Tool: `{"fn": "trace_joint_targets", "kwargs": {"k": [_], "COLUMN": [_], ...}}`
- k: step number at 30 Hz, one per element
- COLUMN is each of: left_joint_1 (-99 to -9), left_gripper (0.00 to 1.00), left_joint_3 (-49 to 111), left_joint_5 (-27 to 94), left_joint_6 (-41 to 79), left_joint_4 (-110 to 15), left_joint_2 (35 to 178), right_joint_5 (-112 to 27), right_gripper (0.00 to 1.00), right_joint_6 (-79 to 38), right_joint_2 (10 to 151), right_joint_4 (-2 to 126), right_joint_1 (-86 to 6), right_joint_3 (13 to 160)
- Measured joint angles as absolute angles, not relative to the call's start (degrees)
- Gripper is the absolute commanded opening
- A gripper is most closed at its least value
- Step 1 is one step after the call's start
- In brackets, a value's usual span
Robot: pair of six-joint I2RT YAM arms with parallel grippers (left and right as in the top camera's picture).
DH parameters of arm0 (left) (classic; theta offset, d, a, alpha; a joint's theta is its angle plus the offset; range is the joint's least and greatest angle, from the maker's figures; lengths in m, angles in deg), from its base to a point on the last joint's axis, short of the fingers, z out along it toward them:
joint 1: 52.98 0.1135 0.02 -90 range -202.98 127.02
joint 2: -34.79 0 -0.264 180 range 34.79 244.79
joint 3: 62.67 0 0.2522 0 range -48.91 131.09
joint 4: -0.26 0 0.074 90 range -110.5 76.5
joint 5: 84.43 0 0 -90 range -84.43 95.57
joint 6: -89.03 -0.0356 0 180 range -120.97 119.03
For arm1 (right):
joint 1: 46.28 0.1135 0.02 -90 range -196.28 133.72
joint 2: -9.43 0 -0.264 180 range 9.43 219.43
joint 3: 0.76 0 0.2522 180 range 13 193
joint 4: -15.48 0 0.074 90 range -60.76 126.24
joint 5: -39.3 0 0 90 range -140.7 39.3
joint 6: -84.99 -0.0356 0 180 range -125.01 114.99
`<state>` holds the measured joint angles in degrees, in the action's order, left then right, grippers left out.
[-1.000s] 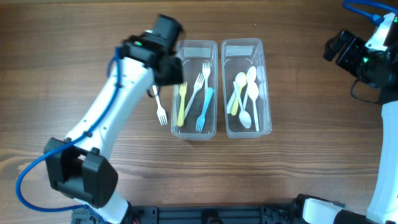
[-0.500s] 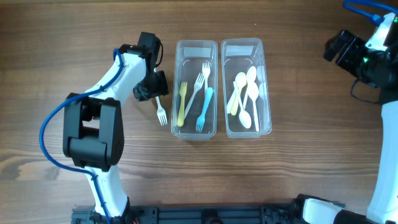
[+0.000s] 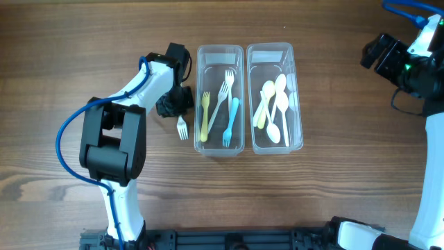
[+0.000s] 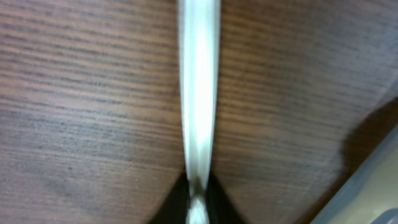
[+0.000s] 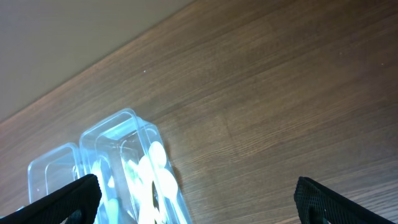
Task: Pack container
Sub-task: 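Place the last white fork into the left container and release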
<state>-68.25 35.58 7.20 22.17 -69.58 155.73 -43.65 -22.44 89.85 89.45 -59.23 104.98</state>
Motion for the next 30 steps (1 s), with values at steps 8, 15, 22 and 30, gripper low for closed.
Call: {"fn": "trace_joint_targets", "kwargs": {"k": [8, 15, 22, 30], "left_joint_1": [-68.07, -71.66, -84.12, -84.77], "left_gripper": [0.04, 0.04, 0.18, 0.50], "left_joint_3": [37.31, 46.97, 46.77, 46.83], "left_joint_5": [3.26, 5.69, 6.28, 5.08], "left_joint_6": [21.58, 20.57, 18.17, 17.88], "left_joint_4": [-78.49, -75.96, -67.96, -68.99], "left_joint_2": [155.08, 135.82, 139.97, 147.71], "right_joint_5": [-43.63, -43.63, -43.65, -43.63], "right_gripper": [1.00, 1.00, 1.00, 1.00], "right_joint_6": [-22.44, -22.44, -22.44, -22.44], "right_joint_2": [89.85, 89.85, 89.85, 89.85], "right_joint_4": [89.47, 89.45, 89.45, 89.45], "right_joint_1": [-59.23, -59.25, -59.23, -59.25], "right_joint_3": [104.98, 104.98, 104.98, 104.98]}}
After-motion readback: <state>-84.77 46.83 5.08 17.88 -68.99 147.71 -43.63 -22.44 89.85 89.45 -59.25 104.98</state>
